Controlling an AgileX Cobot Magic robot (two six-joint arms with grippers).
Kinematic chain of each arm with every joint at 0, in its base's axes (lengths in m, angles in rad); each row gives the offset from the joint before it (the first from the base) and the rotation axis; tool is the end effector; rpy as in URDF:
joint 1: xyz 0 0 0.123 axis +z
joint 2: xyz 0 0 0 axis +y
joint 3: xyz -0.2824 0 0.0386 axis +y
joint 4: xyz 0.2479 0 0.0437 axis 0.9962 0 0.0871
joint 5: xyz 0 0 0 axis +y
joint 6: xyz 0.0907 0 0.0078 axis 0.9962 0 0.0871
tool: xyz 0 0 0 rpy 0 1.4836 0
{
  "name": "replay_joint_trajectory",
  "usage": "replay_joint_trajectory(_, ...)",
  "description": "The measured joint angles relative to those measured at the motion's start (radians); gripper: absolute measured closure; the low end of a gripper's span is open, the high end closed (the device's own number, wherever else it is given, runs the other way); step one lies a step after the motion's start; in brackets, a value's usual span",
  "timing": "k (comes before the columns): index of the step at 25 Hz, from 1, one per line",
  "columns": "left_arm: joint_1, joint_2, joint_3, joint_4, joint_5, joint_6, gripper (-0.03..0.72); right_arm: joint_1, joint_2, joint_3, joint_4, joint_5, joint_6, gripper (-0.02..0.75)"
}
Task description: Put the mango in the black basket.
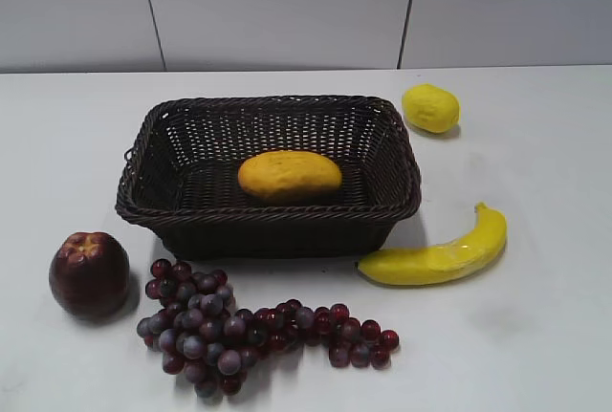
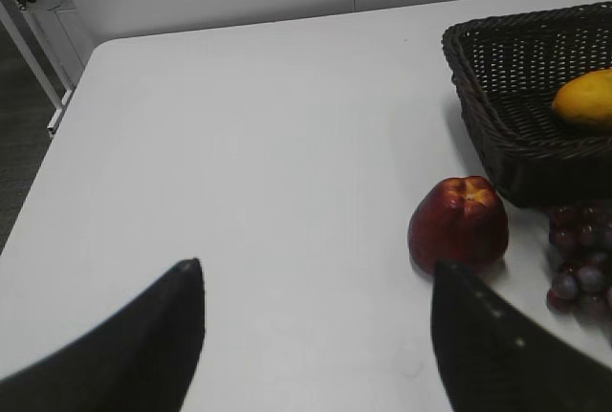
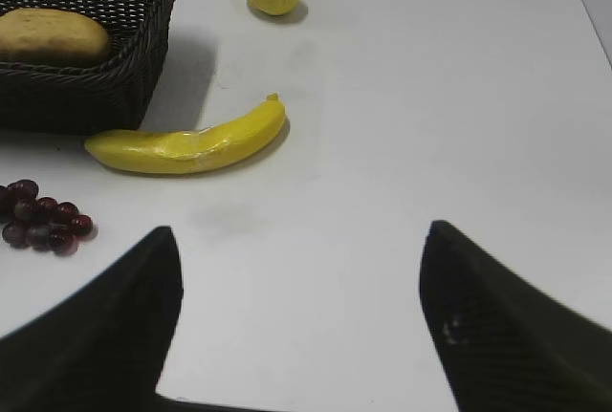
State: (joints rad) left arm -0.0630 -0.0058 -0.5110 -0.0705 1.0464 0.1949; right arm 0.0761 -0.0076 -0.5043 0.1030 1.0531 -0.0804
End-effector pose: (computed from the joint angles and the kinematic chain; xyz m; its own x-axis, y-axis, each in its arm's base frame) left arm -0.0069 -0.0051 0.2815 -0.4021 0.1843 -0.8968 0.1841 0.9758 0.1179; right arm -0.0070 0.0076 0.2793 -0.4305 -0.0621 -0.9005 -0.1686 0.9856 0.0126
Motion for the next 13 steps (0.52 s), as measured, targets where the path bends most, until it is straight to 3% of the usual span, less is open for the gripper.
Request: replay_joint_trajectory(13, 0.0, 0.0, 0.0, 0.0, 0.0, 0.0, 0.132, 0.0, 0.0, 0.0, 0.0, 0.0, 0.0, 0.145)
